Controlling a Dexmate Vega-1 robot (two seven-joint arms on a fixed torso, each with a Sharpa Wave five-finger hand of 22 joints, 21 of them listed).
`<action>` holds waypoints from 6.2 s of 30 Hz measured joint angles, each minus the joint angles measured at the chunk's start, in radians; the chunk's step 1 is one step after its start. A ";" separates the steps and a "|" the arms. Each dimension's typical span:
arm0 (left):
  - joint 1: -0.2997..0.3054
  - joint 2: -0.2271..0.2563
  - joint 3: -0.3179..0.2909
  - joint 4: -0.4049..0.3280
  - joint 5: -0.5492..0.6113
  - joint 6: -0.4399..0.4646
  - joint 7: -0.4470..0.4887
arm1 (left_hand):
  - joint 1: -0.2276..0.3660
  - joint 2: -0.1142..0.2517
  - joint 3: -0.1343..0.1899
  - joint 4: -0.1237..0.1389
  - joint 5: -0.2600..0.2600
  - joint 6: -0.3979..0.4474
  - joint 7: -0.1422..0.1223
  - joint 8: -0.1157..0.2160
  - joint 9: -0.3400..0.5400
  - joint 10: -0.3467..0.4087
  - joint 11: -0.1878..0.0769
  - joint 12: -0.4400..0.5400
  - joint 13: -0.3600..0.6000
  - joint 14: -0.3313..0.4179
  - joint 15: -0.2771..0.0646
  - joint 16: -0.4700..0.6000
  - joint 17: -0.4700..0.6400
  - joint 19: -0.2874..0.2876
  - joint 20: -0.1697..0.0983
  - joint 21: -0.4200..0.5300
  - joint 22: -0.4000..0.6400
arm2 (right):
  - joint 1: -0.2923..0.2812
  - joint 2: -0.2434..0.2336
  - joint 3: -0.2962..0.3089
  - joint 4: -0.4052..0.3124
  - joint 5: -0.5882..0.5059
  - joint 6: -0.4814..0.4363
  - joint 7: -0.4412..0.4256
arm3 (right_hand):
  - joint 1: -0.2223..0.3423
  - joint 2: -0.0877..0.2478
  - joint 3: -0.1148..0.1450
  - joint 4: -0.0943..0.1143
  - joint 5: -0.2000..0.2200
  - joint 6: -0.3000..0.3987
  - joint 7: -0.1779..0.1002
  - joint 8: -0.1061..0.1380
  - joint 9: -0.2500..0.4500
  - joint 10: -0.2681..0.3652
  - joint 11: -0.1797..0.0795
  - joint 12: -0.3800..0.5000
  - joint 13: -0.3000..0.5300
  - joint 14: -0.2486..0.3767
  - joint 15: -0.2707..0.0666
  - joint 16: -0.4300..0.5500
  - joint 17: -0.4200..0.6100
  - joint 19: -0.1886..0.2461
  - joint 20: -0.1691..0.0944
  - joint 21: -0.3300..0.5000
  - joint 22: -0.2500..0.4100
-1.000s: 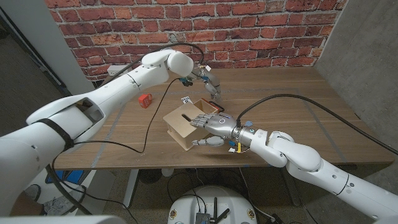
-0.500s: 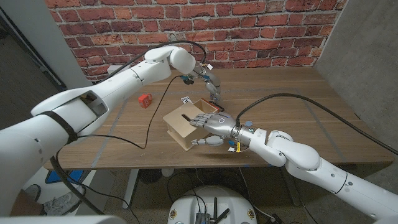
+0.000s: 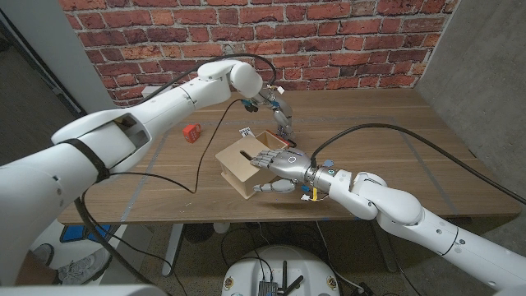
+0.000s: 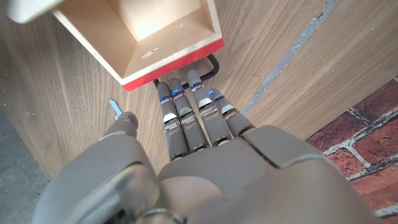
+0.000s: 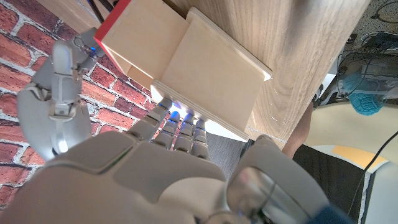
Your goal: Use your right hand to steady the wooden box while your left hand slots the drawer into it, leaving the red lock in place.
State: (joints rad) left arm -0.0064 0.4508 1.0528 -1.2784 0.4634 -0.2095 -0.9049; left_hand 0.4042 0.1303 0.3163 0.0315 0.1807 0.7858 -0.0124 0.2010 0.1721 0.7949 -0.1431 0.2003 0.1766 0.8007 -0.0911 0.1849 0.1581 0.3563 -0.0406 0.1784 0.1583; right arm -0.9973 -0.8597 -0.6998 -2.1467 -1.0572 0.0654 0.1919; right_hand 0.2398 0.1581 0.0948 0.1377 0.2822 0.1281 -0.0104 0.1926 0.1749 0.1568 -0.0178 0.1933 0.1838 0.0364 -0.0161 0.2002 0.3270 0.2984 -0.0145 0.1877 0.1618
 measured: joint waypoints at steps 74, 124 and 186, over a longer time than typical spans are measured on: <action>-0.042 -0.015 0.039 0.017 -0.037 -0.019 -0.068 | -0.085 0.028 0.091 0.000 0.000 0.146 0.014 0.000 0.005 0.154 -0.011 0.003 0.000 0.145 -0.045 -0.001 0.004 0.062 -0.002 0.000 0.000 | 0.034 0.015 -0.020 0.001 -0.057 0.009 0.058 | 0.000 0.000 0.000 0.000 0.000 -0.002 -0.002 0.000 0.000 0.000 0.000 -0.001 0.000 0.000 0.000 0.000 0.000 -0.004 0.000 -0.008 0.000; 0.000 0.047 0.013 -0.112 -0.035 0.049 -0.130 | -0.113 0.026 0.132 -0.005 0.000 0.150 0.010 -0.007 0.005 0.166 -0.009 -0.005 0.000 0.162 -0.048 -0.002 0.002 0.062 -0.002 0.000 0.000 | 0.034 0.020 -0.027 -0.004 -0.068 0.016 0.083 | 0.000 0.000 0.000 0.000 0.000 -0.002 0.002 0.000 0.000 0.000 0.000 -0.003 0.000 0.000 0.000 0.000 0.000 -0.001 0.000 -0.009 -0.001; 0.058 0.128 -0.018 -0.276 -0.044 0.190 -0.223 | -0.146 0.030 0.183 -0.007 0.000 0.177 0.013 -0.007 0.005 0.213 -0.016 -0.005 0.003 0.195 -0.062 -0.001 0.003 0.062 -0.002 0.000 0.000 | 0.003 0.011 -0.016 -0.022 -0.075 -0.003 0.067 | 0.000 0.000 0.000 0.000 0.000 -0.004 0.000 0.000 -0.001 -0.001 0.000 -0.001 0.000 0.000 0.000 0.000 0.000 -0.004 0.001 -0.007 -0.001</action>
State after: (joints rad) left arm 0.0520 0.5786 1.0347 -1.5547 0.4195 -0.0191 -1.1280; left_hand 0.2582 0.1605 0.4996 0.0247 0.1807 0.9625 0.0002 0.1935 0.1767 1.0078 -0.1592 0.1956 0.1794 0.9952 -0.1536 0.1836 0.1616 0.4184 -0.0429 0.1784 0.1588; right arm -0.9946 -0.8490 -0.7154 -2.1686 -1.1322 0.0628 0.2591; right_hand 0.2398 0.1581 0.0948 0.1377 0.2822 0.1244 -0.0101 0.1926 0.1743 0.1563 -0.0175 0.1922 0.1840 0.0364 -0.0161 0.2002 0.3270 0.2941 -0.0134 0.1807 0.1608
